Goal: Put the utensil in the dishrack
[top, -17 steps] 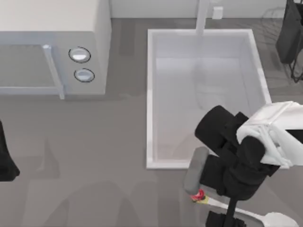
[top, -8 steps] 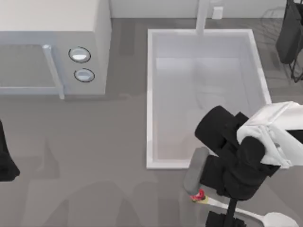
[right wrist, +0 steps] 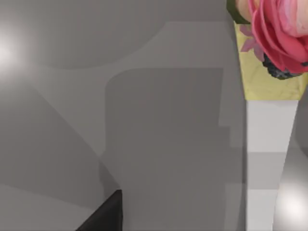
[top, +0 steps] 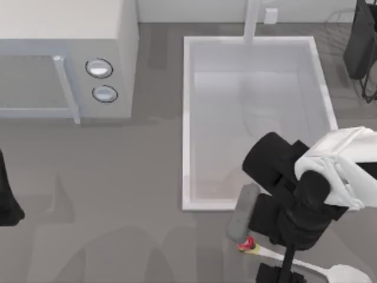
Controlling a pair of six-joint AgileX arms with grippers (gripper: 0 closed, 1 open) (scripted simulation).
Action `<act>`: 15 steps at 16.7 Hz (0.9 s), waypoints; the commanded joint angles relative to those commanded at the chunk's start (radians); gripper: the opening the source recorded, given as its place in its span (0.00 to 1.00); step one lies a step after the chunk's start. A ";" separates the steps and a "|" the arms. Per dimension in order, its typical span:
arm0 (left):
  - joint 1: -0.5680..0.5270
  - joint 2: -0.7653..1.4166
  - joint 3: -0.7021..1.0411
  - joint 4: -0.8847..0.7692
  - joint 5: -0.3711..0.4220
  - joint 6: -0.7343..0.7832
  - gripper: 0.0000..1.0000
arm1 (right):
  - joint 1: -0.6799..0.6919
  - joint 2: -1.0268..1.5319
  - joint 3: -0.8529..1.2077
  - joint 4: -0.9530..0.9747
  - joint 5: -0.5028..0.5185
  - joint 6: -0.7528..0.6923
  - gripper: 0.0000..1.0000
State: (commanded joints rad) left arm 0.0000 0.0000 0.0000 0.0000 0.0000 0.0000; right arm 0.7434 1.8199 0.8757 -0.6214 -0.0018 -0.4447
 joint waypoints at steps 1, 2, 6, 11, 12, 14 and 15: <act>0.000 0.000 0.000 0.000 0.000 0.000 1.00 | 0.000 0.000 0.000 0.000 0.000 0.000 0.00; 0.000 0.000 0.000 0.000 0.000 0.000 1.00 | 0.000 0.000 0.000 0.000 0.000 0.000 0.00; 0.000 0.000 0.000 0.000 0.000 0.000 1.00 | -0.003 -0.065 0.027 -0.061 -0.015 0.002 0.00; 0.000 0.000 0.000 0.000 0.000 0.000 1.00 | -0.001 -0.088 0.185 -0.229 -0.016 -0.002 0.00; 0.000 0.000 0.000 0.000 0.000 0.000 1.00 | -0.002 -0.097 0.236 -0.293 -0.016 -0.002 0.00; 0.000 0.000 0.000 0.000 0.000 0.000 1.00 | -0.002 -0.118 0.342 -0.442 -0.016 -0.005 0.00; 0.000 0.000 0.000 0.000 0.000 0.000 1.00 | -0.002 -0.130 0.395 -0.521 -0.016 -0.006 0.00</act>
State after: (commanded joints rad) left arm 0.0000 0.0000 0.0000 0.0000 0.0000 0.0000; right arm 0.7411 1.6894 1.2705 -1.1422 -0.0182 -0.4511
